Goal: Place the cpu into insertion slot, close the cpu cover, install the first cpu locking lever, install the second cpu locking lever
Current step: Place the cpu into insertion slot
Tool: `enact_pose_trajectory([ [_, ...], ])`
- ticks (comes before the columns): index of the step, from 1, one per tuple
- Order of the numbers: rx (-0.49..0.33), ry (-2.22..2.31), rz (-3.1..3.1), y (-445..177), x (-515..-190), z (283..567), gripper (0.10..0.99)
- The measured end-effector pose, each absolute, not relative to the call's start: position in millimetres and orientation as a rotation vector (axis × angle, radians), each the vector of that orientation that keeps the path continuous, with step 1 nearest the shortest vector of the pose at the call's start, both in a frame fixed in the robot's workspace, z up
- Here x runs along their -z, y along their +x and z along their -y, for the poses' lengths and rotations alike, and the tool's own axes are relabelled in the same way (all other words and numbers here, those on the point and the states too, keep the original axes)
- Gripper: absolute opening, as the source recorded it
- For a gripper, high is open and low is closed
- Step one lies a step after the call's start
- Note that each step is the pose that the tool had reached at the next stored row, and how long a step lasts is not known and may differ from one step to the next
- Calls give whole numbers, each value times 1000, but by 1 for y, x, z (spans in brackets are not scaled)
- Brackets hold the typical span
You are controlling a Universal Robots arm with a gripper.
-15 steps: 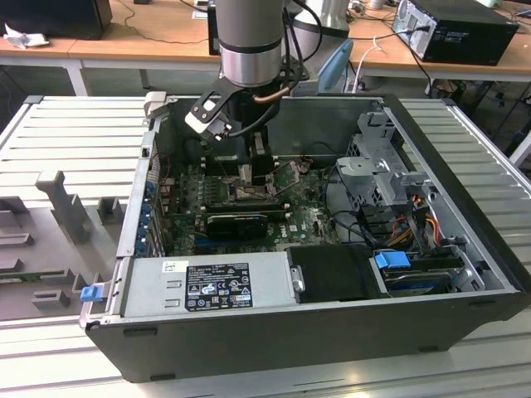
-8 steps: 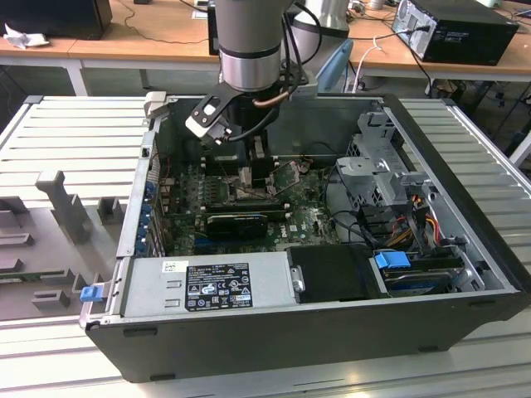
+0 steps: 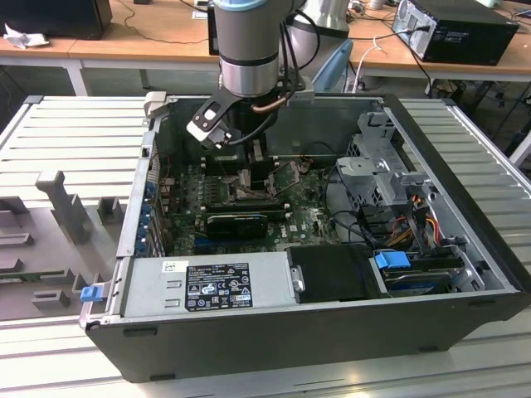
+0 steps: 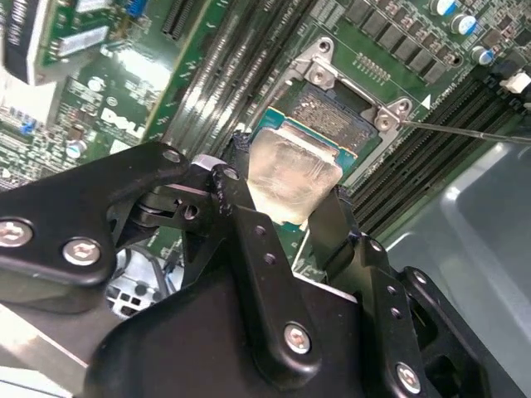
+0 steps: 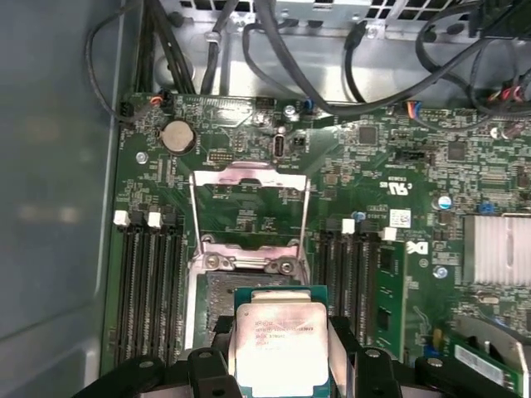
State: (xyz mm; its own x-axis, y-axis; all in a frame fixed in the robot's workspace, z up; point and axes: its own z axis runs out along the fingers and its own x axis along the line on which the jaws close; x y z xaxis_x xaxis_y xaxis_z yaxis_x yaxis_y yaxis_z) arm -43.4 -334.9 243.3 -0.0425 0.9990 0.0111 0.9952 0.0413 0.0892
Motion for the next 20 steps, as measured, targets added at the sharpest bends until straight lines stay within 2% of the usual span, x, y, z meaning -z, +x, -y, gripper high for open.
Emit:
enact_pose_trajectory([
  [20,-109,2202,-2159,-48,-214,320,529],
])
